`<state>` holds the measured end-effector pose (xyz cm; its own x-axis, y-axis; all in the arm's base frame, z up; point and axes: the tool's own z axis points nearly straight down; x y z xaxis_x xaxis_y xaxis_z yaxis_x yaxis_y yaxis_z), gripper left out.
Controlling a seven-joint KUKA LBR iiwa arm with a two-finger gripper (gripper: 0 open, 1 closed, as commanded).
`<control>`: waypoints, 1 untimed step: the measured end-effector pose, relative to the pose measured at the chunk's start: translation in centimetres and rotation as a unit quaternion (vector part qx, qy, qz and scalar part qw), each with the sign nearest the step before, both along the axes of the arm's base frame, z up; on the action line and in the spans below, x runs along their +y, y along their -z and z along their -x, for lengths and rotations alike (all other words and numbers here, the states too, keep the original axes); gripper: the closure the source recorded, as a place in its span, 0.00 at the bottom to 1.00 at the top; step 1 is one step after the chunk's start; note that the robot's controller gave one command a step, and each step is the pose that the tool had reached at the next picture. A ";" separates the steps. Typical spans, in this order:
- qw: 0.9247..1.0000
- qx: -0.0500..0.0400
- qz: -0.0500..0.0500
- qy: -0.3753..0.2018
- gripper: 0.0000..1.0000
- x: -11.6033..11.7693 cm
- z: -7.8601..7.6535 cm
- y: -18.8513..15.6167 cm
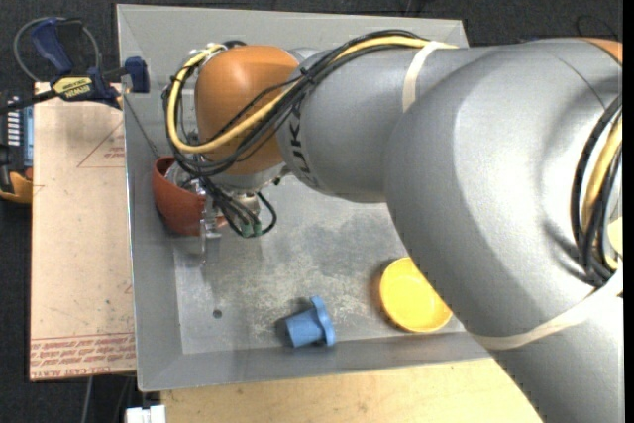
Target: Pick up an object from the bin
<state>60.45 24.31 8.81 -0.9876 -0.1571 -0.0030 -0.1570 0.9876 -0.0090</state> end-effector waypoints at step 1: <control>1.000 -0.003 0.002 0.003 1.00 -0.4 -0.3 -2.1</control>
Offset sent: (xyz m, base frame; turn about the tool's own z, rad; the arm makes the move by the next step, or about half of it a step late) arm 0.0013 -0.0023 0.0271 0.0030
